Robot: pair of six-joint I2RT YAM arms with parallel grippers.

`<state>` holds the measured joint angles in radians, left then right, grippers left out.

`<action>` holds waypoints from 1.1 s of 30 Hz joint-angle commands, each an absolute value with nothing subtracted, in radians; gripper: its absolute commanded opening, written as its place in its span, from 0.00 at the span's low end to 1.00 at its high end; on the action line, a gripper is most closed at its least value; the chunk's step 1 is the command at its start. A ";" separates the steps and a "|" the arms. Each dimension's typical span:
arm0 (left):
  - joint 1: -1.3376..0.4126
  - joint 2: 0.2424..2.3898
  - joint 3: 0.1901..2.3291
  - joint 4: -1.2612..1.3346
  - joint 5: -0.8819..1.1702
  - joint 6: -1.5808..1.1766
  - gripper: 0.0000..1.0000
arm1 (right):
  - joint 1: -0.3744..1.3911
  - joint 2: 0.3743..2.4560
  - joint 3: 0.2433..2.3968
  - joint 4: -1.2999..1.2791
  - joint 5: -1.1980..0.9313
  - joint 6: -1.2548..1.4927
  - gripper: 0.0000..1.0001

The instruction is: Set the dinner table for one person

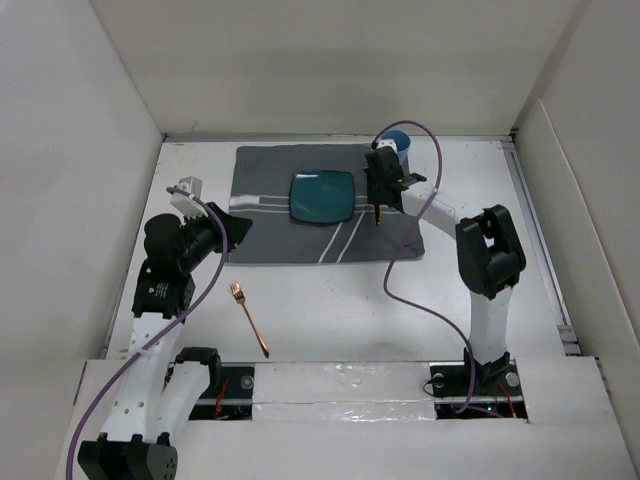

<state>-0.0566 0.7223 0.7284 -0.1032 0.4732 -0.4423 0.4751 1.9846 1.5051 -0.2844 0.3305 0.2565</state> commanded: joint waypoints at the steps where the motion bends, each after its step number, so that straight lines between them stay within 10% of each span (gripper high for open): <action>1: -0.052 0.729 0.741 -0.081 0.497 -0.433 0.12 | 0.460 2.008 1.581 -0.267 0.281 0.221 0.00; 13: -0.052 0.732 0.742 -0.083 0.491 -0.431 0.12 | 0.422 2.124 1.654 -0.304 0.259 0.215 0.02; 33: -0.052 0.715 0.735 -0.098 0.398 -0.430 0.18 | 0.431 2.007 1.559 -0.284 0.238 0.265 0.33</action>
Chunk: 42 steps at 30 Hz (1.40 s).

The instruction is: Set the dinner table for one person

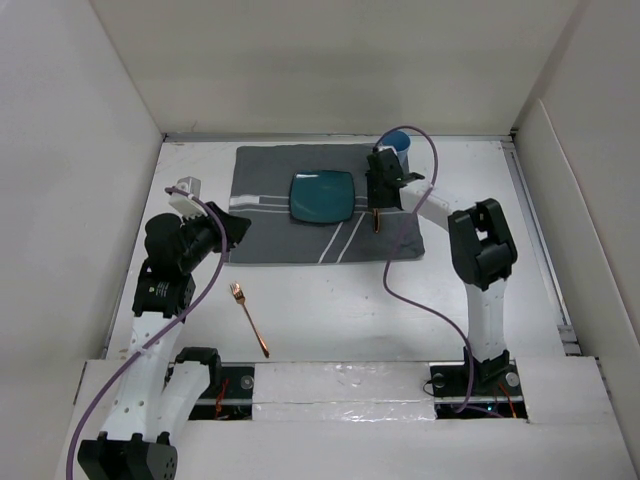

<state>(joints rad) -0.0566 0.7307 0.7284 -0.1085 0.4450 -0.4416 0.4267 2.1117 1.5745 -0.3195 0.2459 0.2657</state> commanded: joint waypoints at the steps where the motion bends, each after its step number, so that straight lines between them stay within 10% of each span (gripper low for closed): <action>1: -0.052 0.716 0.739 -0.107 0.379 -0.430 0.19 | 0.431 1.962 1.549 -0.282 0.236 0.265 0.33; 16: -0.075 0.868 0.747 -0.453 0.012 -0.635 0.31 | 0.617 1.186 0.892 0.024 0.167 0.235 0.14; 42: -0.203 1.361 0.790 -0.779 -0.086 -0.758 0.41 | 0.512 0.992 0.781 0.020 0.071 0.259 0.17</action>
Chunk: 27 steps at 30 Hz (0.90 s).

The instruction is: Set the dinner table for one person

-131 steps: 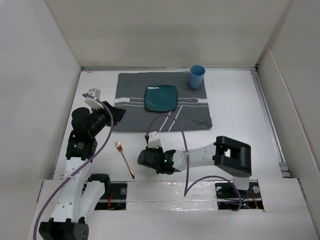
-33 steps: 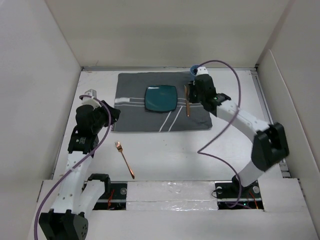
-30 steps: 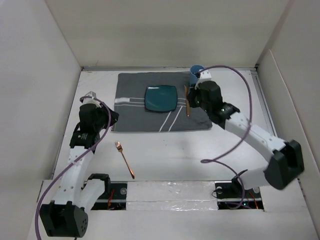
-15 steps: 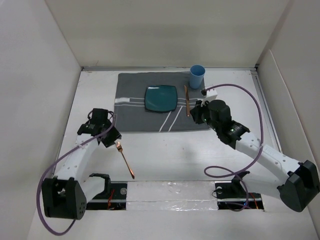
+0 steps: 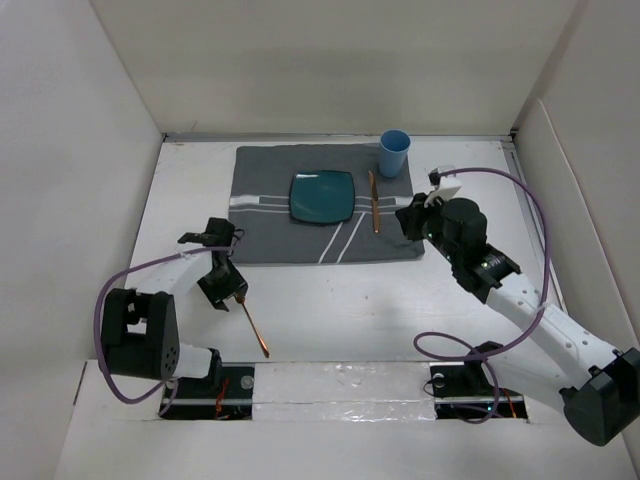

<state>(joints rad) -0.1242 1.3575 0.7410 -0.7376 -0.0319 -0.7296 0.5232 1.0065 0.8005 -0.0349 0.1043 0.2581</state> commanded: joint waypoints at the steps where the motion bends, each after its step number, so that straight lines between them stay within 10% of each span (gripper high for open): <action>1: -0.242 1.371 0.796 -0.779 -0.103 -0.767 0.41 | 0.512 0.994 0.781 0.021 0.066 0.261 0.18; 27: -0.423 1.354 0.709 -0.697 -0.043 -0.913 0.36 | 0.494 0.970 0.782 0.005 0.072 0.262 0.19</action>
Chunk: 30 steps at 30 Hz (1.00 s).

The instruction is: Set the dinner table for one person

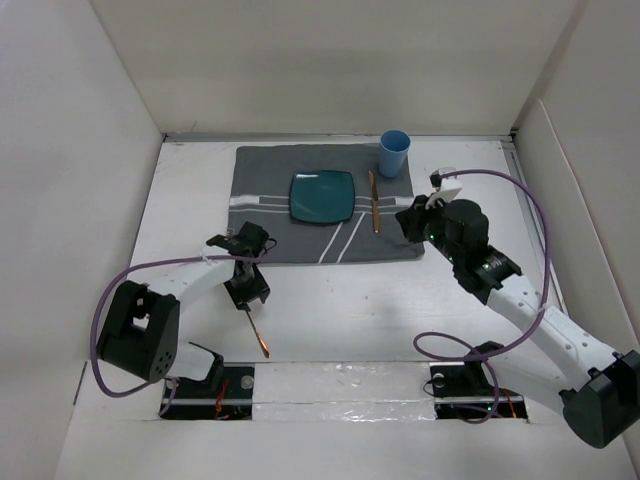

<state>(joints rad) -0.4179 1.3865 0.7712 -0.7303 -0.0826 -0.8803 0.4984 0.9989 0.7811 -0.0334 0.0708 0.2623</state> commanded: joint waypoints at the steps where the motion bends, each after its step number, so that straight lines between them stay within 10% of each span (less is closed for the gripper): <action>1: -0.423 1.355 0.684 -0.669 -0.020 -0.919 0.36 | 0.485 0.959 0.781 0.005 0.074 0.262 0.19; 16: -0.423 1.272 0.861 -0.836 -0.264 -0.926 0.35 | 0.485 0.980 0.779 0.015 0.029 0.264 0.19; 30: -0.433 1.033 0.657 -0.812 -0.084 -1.126 0.31 | 0.485 0.956 0.773 0.014 0.008 0.268 0.19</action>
